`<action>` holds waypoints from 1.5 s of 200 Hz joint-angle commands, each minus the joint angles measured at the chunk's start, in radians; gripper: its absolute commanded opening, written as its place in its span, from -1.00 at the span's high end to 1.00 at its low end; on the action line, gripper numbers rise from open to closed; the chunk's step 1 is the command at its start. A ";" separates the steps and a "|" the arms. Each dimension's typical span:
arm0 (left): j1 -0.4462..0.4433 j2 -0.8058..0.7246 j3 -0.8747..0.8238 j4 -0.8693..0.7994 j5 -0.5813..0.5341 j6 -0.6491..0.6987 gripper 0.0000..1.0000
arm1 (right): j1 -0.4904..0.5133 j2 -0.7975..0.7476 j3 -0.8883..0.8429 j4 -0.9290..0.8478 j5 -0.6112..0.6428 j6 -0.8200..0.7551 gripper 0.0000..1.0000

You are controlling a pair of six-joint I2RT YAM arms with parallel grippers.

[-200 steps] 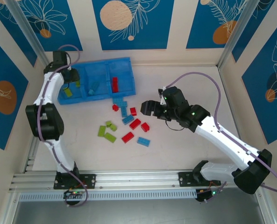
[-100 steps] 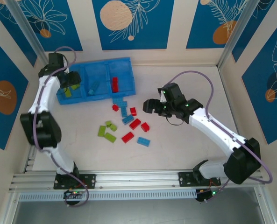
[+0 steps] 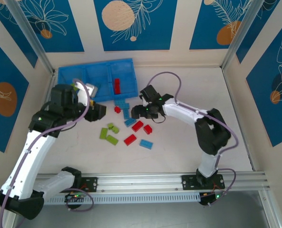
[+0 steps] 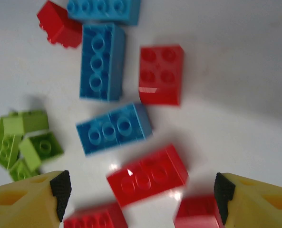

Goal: Sort the legos into containers by color

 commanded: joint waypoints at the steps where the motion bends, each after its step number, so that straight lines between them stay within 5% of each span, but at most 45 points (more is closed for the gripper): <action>1: -0.005 -0.038 -0.108 0.039 0.046 0.096 -0.59 | -0.009 0.088 0.099 -0.021 0.057 -0.044 -0.51; 65: -0.007 -0.056 -0.180 0.067 0.005 0.108 -0.90 | -0.006 0.281 0.249 -0.040 0.038 -0.046 -0.26; 127: -0.006 -0.061 -0.184 0.068 -0.047 0.103 -0.97 | -0.001 0.346 0.287 -0.061 0.123 -0.055 0.28; 158: -0.005 -0.075 -0.190 0.074 -0.083 0.099 -0.98 | 0.017 0.173 0.200 0.012 0.176 -0.040 0.49; 184: -0.004 -0.083 -0.194 0.079 -0.127 0.093 -1.00 | 0.068 -0.025 0.088 0.230 0.242 -0.090 0.58; 207: -0.004 -0.074 -0.191 0.076 -0.138 0.090 -1.00 | 0.087 -0.041 0.078 0.413 0.292 -0.146 0.58; 267: -0.004 -0.075 -0.201 0.083 -0.157 0.089 -1.00 | 0.031 0.453 0.732 0.200 0.310 -0.215 0.55; 300: -0.001 -0.071 -0.202 0.086 -0.151 0.088 -1.00 | 0.022 0.674 1.144 -0.001 0.289 -0.242 0.11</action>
